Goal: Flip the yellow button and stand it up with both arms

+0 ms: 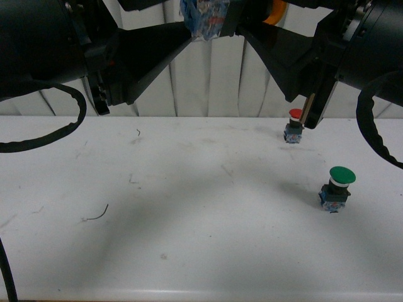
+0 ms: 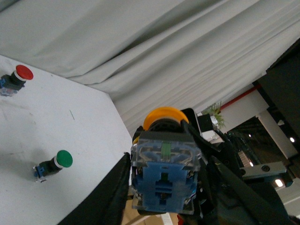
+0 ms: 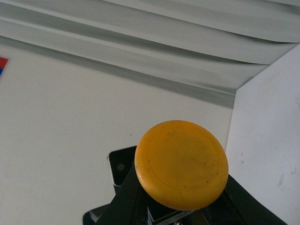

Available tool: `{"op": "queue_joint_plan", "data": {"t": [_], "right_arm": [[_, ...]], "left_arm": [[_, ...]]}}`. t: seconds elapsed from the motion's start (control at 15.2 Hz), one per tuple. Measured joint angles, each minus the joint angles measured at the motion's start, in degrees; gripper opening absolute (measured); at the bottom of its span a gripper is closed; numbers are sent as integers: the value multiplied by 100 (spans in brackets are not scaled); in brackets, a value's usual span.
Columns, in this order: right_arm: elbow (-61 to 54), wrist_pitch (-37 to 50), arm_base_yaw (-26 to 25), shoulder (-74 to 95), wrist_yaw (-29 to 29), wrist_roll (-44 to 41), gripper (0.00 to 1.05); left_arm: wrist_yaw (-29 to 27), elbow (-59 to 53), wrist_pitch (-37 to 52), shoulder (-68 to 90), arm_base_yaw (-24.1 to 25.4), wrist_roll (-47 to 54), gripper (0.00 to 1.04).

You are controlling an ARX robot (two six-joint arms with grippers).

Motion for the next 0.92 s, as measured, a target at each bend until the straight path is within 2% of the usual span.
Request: {"op": "queue_joint_plan", "data": {"t": [0.26,0.33,0.53,0.66,0.79,0.86,0.92], "right_arm": [[-74,-26,-122,109,114,-31,29],[-83,-42,-223,146,146,-28,29],[-122,-44,-461,223,251,-50,29],[-129,-39,-518,258,264,-79,29],[-129,-46,-560,341,280,-177,29],[-131,-44,-560,376,280,-212,29],[-131,-42,-560,393,278,-245,29]], "left_arm": [[-50,107,2,-24,684,-164,100],[31,120,-160,-122,940,-164,97],[140,155,-927,-675,1709,201,98],[262,-4,-1325,-1150,2142,660,98],[481,-522,-2044,-2090,2743,1602,98],[328,-809,-2789,-2756,2938,2369,96],[-911,-1158,-3720,-3657,2903,3346,83]]}}
